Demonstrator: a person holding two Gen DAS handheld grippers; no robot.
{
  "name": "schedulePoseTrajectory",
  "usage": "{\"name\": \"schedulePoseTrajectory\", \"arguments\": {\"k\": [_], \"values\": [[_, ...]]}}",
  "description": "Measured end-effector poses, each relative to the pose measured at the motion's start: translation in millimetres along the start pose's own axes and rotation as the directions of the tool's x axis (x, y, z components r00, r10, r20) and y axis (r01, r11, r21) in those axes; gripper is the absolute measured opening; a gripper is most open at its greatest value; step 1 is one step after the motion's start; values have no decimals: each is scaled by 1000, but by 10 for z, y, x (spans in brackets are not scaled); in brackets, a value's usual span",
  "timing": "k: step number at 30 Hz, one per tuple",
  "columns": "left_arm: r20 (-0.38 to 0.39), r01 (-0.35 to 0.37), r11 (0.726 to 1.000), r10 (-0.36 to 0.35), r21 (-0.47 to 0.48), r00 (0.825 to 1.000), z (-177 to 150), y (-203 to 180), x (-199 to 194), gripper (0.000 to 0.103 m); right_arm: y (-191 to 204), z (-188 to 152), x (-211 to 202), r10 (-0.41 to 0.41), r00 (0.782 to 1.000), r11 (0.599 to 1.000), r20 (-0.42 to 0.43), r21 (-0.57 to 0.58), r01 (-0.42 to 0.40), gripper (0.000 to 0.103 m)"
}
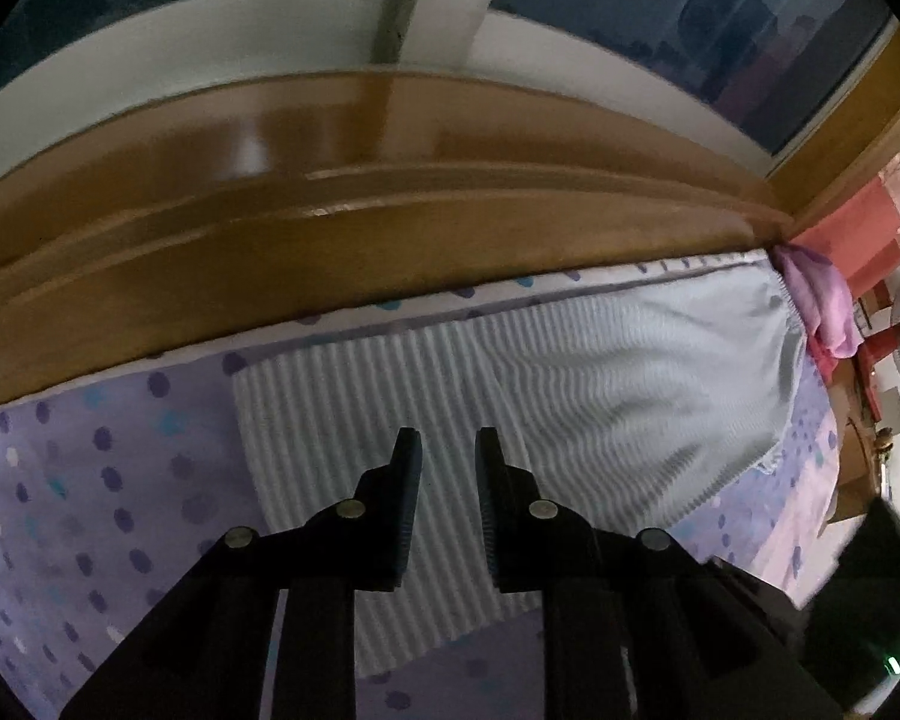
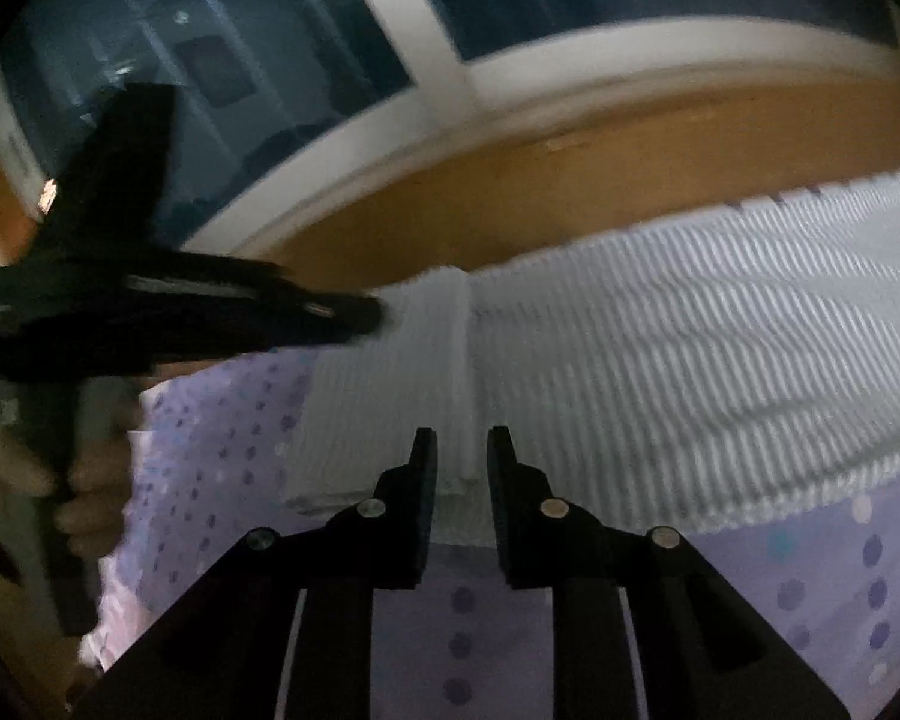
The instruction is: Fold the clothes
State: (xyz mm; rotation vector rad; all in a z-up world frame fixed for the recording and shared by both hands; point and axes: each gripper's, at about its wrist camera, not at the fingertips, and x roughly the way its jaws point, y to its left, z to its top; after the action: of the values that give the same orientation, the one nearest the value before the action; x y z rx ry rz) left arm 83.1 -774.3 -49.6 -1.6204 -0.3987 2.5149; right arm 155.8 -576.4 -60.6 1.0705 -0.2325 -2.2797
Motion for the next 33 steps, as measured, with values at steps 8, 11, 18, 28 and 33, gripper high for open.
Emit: {"name": "schedulePoseTrajectory", "arguments": {"k": [8, 11, 18, 28, 33], "values": [[-4, -32, 999, 31, -11, 999, -36, 22, 284, 18, 18, -63, 426, 5, 996, 997, -85, -73, -12, 17], [-3, -24, 1000, 24, -17, 1000, -43, 42, 277, 18, -6, -71, 437, 18, 996, 998, -88, -67, -23, 17], [1, 45, 999, -45, -10, 999, -76, 157, 98, 18, 74, -61, 436, -36, 987, 996, -156, -92, 22, 38], [37, 131, 976, -126, -174, 991, -252, 917, -129, 35, 786, -82, 429, -153, 985, 951, -75, -284, 126, 45], [26, 193, 962, -191, -192, 981, -243, 1032, -8, 35, 1102, -203, 661, -166, 981, 914, -99, -390, 115, 45]]}}
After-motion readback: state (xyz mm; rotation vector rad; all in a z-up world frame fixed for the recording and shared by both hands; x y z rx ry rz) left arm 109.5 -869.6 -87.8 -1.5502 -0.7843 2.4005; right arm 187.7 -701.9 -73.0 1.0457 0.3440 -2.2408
